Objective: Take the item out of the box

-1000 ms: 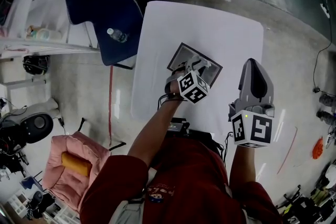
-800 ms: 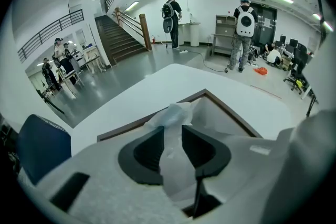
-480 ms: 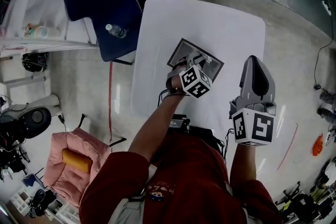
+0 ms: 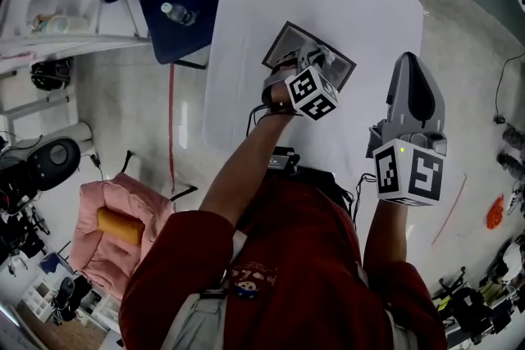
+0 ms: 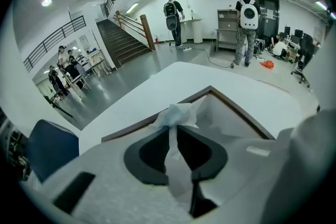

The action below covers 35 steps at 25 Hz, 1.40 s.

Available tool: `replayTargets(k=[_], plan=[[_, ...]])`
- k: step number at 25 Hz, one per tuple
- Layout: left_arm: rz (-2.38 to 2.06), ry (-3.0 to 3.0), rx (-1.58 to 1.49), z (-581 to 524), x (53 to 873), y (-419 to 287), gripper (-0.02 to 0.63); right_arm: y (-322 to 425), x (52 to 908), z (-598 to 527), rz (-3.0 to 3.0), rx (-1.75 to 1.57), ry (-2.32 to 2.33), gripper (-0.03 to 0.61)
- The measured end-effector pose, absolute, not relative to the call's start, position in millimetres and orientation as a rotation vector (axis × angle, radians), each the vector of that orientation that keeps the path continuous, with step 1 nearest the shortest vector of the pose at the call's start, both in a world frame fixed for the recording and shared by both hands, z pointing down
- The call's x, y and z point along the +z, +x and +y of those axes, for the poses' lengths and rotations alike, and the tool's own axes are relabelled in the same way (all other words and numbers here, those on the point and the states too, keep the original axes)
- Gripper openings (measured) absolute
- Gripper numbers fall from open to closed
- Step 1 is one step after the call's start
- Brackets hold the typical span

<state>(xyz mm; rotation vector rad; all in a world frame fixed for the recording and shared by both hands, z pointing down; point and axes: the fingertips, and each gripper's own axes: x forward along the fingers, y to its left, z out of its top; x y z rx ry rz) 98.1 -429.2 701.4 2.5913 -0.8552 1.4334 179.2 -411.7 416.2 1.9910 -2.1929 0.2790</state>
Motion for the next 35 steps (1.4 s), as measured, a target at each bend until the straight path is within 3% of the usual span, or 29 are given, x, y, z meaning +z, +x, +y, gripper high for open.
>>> replayTargets(k=[7, 35], plan=[[-0.840, 2.597, 1.449, -427, 700, 99, 0.008, 179, 415, -410, -2.195, 0.273, 1.990, 0.002], [-1.042, 2.613, 1.336, -409, 643, 90, 0.005, 178, 389, -371, -2.310, 0.217, 1.979, 0.002]])
